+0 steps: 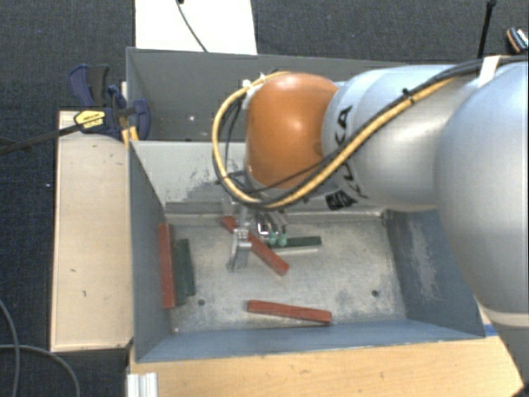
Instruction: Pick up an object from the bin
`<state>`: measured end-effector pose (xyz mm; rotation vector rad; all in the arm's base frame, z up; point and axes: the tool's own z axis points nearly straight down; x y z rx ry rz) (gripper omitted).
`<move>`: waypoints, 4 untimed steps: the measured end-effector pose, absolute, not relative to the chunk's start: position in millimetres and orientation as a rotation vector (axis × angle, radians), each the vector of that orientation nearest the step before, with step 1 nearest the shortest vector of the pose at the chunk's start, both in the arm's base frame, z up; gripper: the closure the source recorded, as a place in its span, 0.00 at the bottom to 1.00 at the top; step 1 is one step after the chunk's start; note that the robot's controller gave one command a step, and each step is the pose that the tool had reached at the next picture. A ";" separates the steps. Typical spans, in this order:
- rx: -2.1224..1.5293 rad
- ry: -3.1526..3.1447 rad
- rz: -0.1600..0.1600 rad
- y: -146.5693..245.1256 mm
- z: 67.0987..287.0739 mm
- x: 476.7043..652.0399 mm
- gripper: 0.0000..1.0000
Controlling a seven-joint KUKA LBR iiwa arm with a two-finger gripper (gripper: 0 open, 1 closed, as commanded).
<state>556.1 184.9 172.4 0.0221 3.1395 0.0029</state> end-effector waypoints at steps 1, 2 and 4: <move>-0.891 3.015 -0.001 128.5 72.4 567.5 0.00; -0.916 3.000 -0.004 60.9 70.8 589.9 0.00; -0.913 3.001 0.001 65.9 71.0 589.0 0.00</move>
Offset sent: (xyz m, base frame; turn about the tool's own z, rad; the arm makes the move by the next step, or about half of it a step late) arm 0.0118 -0.0544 -0.0982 -0.5914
